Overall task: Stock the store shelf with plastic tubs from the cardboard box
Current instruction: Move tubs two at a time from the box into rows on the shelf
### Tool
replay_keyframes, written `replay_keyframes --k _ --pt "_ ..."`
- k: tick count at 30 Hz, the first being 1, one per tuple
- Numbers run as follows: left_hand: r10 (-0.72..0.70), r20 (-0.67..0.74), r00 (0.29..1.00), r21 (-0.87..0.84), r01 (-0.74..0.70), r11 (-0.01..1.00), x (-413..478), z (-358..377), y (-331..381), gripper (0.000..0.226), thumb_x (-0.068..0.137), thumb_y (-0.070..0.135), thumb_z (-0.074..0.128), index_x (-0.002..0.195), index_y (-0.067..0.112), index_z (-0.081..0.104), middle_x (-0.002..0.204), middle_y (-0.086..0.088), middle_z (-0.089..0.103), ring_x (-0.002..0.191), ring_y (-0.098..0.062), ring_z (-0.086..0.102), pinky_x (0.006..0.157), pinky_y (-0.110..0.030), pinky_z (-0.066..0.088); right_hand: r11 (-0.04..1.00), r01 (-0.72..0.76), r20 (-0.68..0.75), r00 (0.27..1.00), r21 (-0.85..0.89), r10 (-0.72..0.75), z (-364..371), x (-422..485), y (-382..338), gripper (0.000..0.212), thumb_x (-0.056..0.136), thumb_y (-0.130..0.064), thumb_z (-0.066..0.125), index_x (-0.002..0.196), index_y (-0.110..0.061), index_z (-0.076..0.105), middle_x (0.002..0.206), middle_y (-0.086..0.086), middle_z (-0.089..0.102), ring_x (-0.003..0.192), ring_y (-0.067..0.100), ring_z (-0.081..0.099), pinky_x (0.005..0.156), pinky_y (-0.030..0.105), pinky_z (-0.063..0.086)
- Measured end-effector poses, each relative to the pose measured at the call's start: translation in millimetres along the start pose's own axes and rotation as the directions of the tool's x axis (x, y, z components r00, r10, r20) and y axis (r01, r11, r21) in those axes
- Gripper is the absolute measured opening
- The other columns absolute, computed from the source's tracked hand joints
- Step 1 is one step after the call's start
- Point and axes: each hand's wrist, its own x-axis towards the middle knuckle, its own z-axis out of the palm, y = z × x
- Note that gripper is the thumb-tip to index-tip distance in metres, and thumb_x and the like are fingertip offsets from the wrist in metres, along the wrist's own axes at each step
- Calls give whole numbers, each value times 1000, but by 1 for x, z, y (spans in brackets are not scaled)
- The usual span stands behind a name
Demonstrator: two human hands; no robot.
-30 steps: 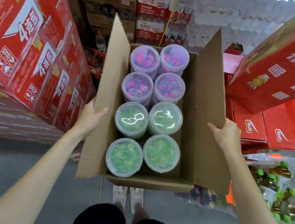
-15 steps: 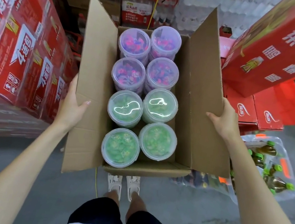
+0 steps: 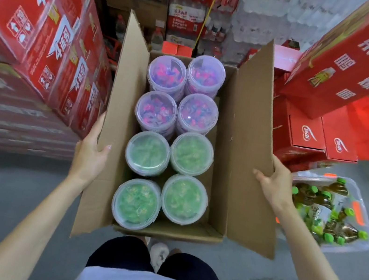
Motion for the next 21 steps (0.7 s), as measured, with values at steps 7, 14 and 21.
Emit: replay_keyframes --k 7,14,21 --pt "-61 -65 996 34 63 997 -93 -16 -20 77 83 -6 59 145 29 29 138 20 35 130 -1 32 112 -23 20 995 100 131 986 17 -101 -2 -68 21 49 82 -1 66 129 -10 54 109 -4 62 96 11 58 80 11 43" --pt "-171 -178 969 -106 153 982 -224 -22 -54 79 81 -13 56 145 26 29 144 15 37 132 -4 37 112 -24 27 951 308 290 913 -28 -287 0 -120 34 45 81 1 65 124 -13 60 101 -8 64 84 9 61 71 7 42" --pt "-291 -432 853 -87 282 955 -344 -63 -81 73 81 -11 59 144 14 32 141 10 35 132 -7 34 106 -7 22 850 527 446 767 -25 -462 34 -171 4 50 81 0 66 129 -13 56 104 -7 64 89 15 63 69 3 37"
